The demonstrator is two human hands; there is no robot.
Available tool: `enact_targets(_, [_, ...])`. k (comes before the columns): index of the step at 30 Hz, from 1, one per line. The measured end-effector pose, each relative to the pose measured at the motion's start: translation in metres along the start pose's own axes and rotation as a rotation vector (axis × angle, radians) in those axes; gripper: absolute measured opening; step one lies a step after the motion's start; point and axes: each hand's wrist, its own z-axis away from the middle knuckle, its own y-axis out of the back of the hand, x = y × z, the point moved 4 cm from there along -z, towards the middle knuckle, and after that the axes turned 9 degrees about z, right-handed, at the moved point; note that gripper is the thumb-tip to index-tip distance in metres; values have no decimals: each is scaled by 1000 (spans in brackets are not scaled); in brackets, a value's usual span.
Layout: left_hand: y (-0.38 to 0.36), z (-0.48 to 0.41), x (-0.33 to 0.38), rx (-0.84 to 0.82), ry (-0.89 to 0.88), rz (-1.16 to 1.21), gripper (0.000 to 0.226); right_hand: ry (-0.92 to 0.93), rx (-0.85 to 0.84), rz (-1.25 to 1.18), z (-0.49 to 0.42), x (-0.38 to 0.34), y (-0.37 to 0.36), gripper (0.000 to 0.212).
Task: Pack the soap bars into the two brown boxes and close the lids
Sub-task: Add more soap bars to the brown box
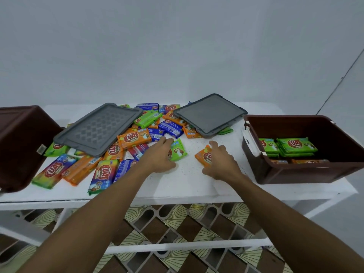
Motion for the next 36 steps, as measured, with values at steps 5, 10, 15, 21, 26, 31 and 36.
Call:
enact_targets(5, [13, -5, 14, -26, 17, 104, 92, 62, -24, 28, -9, -8, 45, 82])
enact_targets(10, [24, -14, 51, 17, -121, 17, 91, 264, 40, 50, 0, -3, 105, 66])
enact_targets(15, [38, -33, 105, 126, -273, 71, 77, 321, 124, 100, 1, 46, 157, 71])
enact_targets(21, [46, -59, 177, 199, -385, 24, 73, 264, 79, 181, -19, 147, 187, 71])
enact_targets(26, [36, -87, 250, 200, -496, 16, 76, 311, -12, 315, -35, 220, 183, 73])
enact_targets(31, [-13, -118, 304, -10, -447, -182, 82, 367, -122, 585, -51, 264, 157, 55])
enact_targets(36, [-53, -131, 321, -93, -427, -505, 76, 444, -99, 629, -60, 281, 155, 53])
